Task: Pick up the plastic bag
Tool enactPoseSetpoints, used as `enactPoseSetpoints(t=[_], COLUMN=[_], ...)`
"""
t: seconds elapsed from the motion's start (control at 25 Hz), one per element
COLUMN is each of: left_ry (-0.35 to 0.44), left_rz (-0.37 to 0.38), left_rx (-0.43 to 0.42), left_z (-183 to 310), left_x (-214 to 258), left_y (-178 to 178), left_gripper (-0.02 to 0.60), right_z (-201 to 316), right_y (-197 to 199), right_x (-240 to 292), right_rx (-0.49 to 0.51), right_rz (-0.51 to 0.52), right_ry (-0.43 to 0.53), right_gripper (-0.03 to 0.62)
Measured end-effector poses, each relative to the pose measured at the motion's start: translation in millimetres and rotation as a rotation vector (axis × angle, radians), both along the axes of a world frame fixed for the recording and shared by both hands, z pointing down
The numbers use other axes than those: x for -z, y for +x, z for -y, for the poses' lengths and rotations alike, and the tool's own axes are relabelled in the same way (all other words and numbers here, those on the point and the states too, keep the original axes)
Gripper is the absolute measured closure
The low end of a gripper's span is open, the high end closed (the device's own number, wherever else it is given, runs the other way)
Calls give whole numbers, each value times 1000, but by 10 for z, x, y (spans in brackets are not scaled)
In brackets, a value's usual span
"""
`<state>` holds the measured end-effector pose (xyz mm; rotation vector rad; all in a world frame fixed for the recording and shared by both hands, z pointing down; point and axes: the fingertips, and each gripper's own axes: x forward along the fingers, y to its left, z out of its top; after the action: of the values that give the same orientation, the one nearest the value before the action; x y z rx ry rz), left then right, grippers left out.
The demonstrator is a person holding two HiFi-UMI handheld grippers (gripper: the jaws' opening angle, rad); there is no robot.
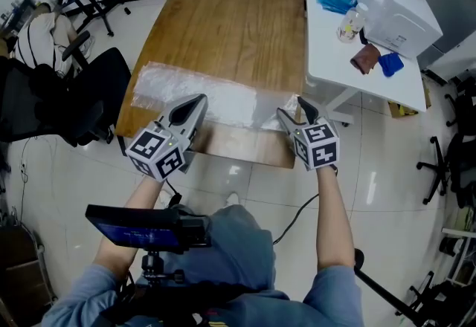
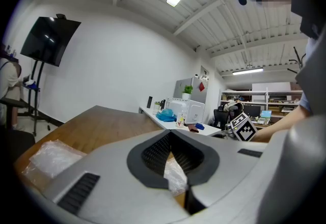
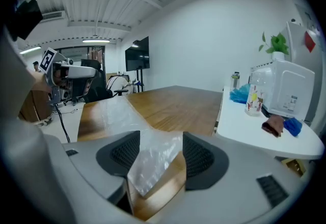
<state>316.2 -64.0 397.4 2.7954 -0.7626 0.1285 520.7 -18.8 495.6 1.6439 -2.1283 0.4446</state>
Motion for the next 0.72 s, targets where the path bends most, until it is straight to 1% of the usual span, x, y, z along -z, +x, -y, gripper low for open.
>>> enactPoseSetpoints(t=[0.12,0.24,0.36,0.44,0.48,0.56,0.6,0.72], left_ry=[4,10,14,7,1,-18,-34,-85], left_rz=[9,27,84,131,159,234,280,419], left_rx=[0,5,12,21,26,34,37,47], left_z=[37,120,264,401,477,632,710,928], left_x=[-14,-39,-133,-224,-280,-426,-521,-811], left_y=[-5,-39,-128,-223,-282,-418,-494,-743], left_gripper=[574,574,572,574,574,574,574,574], right_z=[7,7,-7,-6,-4,-6,-8,0], right_y=[42,-39,-174,-261,-305,-369,-380,-370], right_x=[29,49,0,-59,-95,-173,-212,-315], right_rx=[-26,-5,25,39,46,54,50,14], right_rz=[-9,-24,-64,-57,-47,-36,-40,-67], right_ry=[22,27,6,-14,-28,-63,-80,-122], right_gripper=[322,323,326,342,369,388,421,552])
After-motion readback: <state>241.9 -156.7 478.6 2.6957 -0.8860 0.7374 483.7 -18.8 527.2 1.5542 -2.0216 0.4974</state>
